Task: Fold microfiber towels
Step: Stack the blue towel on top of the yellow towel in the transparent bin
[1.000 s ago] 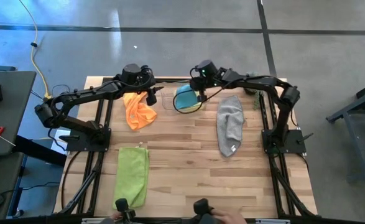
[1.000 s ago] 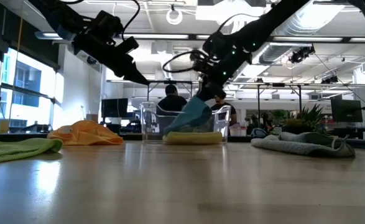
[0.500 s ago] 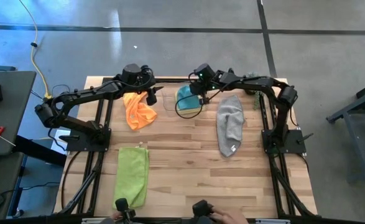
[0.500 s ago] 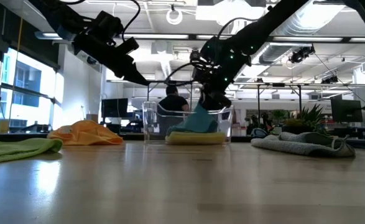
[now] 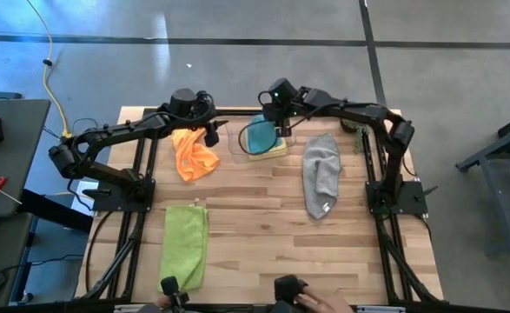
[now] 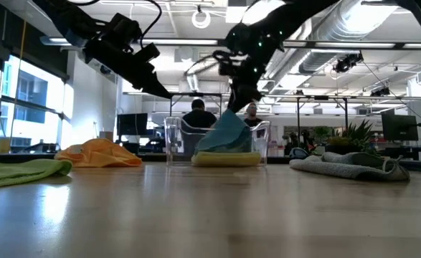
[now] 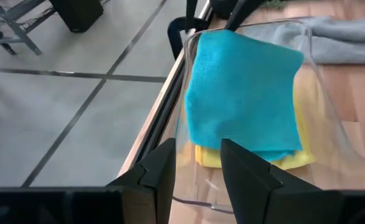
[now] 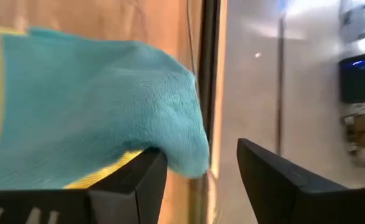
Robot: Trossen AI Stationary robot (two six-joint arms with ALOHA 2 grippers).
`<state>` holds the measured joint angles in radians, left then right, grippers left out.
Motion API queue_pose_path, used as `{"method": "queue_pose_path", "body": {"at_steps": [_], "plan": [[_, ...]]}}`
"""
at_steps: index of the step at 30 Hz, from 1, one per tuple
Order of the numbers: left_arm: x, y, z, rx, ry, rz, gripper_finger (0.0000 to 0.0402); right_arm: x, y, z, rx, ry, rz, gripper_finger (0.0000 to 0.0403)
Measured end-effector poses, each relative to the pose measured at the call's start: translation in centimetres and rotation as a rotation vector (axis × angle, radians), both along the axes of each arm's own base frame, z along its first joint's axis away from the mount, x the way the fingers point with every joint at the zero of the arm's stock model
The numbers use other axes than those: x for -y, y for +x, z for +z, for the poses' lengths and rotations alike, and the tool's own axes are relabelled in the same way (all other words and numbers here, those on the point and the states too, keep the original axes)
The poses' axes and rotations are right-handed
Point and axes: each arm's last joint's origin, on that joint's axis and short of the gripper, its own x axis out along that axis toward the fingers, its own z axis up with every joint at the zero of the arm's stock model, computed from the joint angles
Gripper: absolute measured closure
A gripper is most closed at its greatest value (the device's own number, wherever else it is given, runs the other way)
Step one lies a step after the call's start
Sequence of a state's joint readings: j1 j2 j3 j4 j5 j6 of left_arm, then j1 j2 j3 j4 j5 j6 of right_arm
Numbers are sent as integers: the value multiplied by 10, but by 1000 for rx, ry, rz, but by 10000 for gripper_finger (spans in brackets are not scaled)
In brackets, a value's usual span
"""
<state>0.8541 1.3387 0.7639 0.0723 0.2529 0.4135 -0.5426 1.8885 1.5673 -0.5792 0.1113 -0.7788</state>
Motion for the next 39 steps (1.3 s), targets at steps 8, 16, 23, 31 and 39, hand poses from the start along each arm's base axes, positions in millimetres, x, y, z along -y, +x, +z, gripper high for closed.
{"method": "queue_pose_path", "body": {"at_steps": [8,16,23,31,39], "plan": [[3,-3,-11,52,-3,5,317,-1,-10,14,0,190,-132,219],[16,-12,-41,190,-58,-3,360,-9,-15,13,75,547,-305,213],[26,-18,-55,221,-88,-30,397,-35,17,-18,157,551,-194,240],[27,-17,-56,217,-85,-38,397,-59,51,-43,217,555,-256,219],[27,-17,-55,217,-83,-40,401,-41,73,-56,222,647,-547,194]]}}
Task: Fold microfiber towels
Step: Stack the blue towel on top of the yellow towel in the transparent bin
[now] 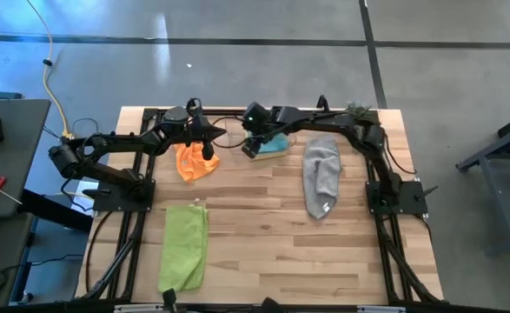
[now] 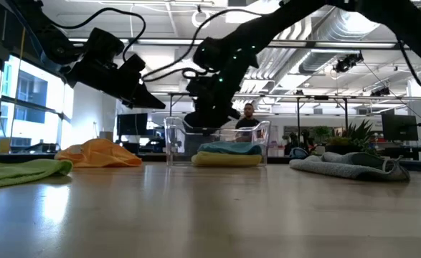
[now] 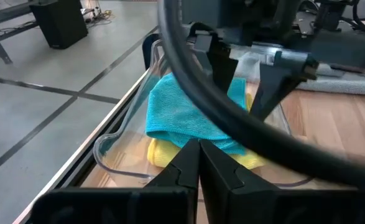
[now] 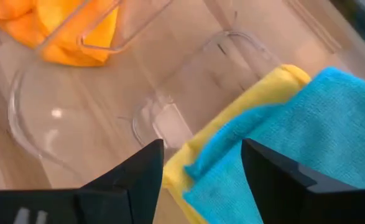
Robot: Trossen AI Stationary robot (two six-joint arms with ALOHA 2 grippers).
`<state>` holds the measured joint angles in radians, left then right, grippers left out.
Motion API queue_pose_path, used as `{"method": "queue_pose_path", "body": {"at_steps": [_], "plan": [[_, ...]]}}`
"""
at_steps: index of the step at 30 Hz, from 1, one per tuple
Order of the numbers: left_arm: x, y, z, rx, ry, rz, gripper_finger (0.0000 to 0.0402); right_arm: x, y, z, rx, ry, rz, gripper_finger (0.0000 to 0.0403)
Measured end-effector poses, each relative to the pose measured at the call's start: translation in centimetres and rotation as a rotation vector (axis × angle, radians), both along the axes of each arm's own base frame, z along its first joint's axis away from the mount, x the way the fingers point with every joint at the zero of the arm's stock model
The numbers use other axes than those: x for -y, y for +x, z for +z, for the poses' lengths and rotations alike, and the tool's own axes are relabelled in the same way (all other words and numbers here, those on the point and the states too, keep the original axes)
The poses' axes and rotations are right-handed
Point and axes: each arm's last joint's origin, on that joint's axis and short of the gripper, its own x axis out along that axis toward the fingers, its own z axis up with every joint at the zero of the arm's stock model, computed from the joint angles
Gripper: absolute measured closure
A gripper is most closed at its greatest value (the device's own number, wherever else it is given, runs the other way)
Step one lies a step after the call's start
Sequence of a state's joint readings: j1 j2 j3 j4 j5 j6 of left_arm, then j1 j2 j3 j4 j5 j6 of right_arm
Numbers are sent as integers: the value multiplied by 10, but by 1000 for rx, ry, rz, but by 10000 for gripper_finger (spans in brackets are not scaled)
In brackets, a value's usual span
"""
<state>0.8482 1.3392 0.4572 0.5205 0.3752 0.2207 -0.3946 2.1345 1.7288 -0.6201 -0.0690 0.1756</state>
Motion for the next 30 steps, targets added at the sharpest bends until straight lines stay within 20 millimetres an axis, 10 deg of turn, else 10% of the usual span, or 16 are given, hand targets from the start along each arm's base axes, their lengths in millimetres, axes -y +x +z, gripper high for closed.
{"method": "queue_pose_path", "body": {"at_steps": [17,30], "plan": [[0,0,-1,-19,20,-10,401,20,28,-21,-272,167,-93,204],[1,-1,-2,-33,21,-14,401,20,29,-21,-260,174,-68,366]]}}
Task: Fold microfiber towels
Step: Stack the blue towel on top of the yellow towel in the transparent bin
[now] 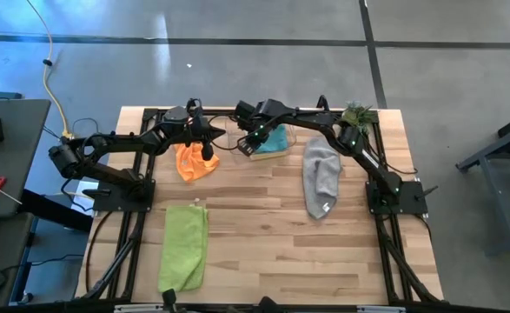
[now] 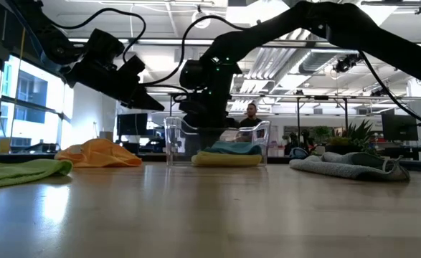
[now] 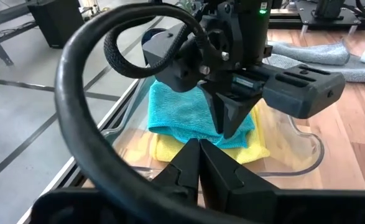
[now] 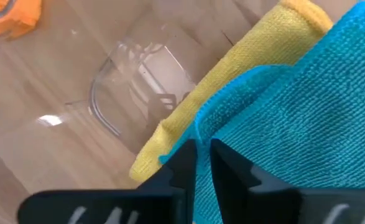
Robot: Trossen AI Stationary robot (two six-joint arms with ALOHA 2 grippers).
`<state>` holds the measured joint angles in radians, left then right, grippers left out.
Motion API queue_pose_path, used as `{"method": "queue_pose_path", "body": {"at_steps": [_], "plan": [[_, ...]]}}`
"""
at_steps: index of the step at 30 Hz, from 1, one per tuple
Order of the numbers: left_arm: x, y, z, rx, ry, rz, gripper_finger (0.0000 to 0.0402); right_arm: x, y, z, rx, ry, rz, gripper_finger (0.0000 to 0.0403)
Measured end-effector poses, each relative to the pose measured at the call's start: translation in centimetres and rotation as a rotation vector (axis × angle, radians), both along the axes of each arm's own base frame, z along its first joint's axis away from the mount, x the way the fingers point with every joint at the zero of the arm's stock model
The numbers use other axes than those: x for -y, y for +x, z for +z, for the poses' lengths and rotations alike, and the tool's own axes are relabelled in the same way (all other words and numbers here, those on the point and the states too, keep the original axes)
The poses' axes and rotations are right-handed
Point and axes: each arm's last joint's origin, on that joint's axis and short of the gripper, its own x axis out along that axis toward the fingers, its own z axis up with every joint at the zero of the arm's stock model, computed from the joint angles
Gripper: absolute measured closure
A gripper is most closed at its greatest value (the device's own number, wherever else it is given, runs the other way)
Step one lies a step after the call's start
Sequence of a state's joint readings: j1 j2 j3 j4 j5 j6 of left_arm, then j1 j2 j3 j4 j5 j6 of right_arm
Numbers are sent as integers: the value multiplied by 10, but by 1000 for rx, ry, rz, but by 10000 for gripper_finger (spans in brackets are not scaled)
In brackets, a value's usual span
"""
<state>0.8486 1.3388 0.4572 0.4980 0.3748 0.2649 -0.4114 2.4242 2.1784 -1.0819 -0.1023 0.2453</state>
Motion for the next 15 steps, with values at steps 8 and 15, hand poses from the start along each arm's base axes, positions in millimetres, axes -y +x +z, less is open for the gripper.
{"method": "queue_pose_path", "body": {"at_steps": [8,15], "plan": [[0,0,-1,-6,-7,0,399,-18,5,6,-12,-10,42,268],[1,-1,-2,-16,-18,0,399,-11,2,0,-35,-21,-34,194]]}}
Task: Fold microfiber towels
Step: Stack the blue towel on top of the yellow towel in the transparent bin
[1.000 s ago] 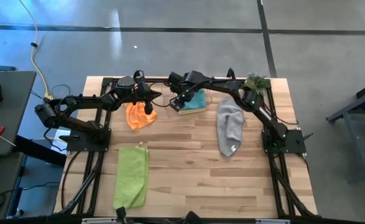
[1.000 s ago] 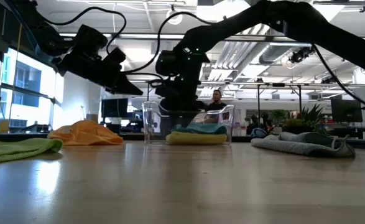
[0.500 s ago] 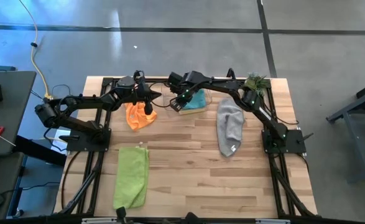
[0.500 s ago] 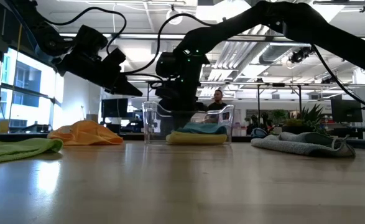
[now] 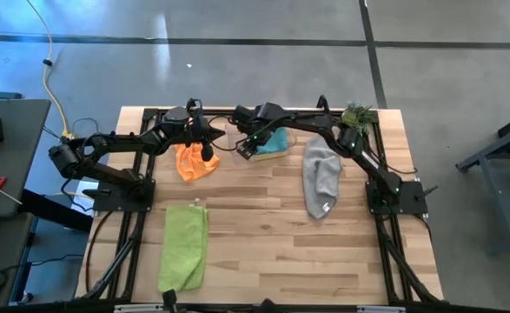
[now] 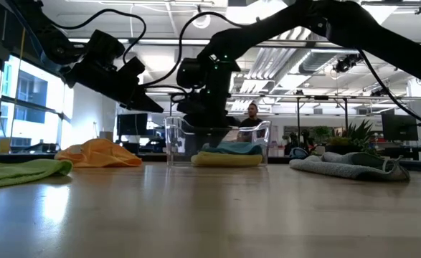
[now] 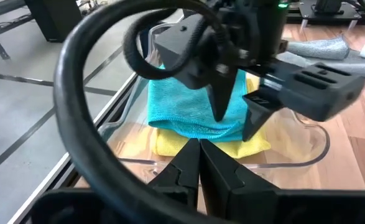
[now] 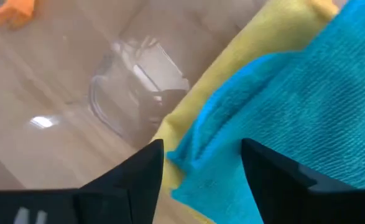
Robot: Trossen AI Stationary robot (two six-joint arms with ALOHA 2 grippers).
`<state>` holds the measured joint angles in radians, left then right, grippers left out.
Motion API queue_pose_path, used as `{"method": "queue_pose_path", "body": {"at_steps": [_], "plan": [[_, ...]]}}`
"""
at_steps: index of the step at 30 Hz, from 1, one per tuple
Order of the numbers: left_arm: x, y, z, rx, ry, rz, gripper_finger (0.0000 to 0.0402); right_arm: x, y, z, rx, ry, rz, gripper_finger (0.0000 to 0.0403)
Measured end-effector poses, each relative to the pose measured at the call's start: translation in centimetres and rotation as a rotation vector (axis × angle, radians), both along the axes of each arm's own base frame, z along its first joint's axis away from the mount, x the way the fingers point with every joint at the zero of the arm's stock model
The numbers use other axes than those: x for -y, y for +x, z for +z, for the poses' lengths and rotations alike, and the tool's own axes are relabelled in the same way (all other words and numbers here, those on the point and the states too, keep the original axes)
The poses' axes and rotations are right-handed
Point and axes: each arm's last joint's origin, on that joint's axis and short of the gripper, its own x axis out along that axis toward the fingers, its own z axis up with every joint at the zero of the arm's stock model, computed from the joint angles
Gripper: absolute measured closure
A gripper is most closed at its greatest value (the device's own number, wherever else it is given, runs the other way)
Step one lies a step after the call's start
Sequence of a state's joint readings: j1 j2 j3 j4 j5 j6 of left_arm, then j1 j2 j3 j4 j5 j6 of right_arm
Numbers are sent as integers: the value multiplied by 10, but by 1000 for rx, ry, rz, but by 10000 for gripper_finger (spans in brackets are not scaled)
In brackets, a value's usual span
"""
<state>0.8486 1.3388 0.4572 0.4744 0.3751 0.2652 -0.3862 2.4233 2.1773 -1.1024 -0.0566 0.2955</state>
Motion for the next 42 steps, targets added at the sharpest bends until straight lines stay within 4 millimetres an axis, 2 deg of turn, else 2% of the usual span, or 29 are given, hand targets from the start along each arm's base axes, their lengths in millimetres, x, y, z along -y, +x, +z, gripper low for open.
{"method": "queue_pose_path", "body": {"at_steps": [5,15,17,20,27,29,32,36,39,42], "plan": [[0,0,0,-1,-1,0,399,2,0,-3,-3,-6,4,222],[0,0,0,-2,-2,0,398,4,0,-14,-21,30,31,351],[0,0,0,-1,-1,0,399,5,-2,-9,-28,33,26,375],[0,0,0,-1,-1,0,398,7,-3,9,-3,20,30,397],[0,0,0,-1,-1,-1,398,7,-4,37,28,29,59,398],[0,0,0,-1,-1,0,398,6,-4,31,23,52,64,398],[0,0,0,-2,-2,0,398,4,-5,12,-13,81,65,390],[0,0,0,-2,-2,0,399,1,-6,-2,-25,125,76,354],[0,0,0,-2,-2,0,398,0,-4,-1,-8,124,85,310],[0,0,0,-2,-2,0,398,2,-1,8,22,107,96,261]]}}
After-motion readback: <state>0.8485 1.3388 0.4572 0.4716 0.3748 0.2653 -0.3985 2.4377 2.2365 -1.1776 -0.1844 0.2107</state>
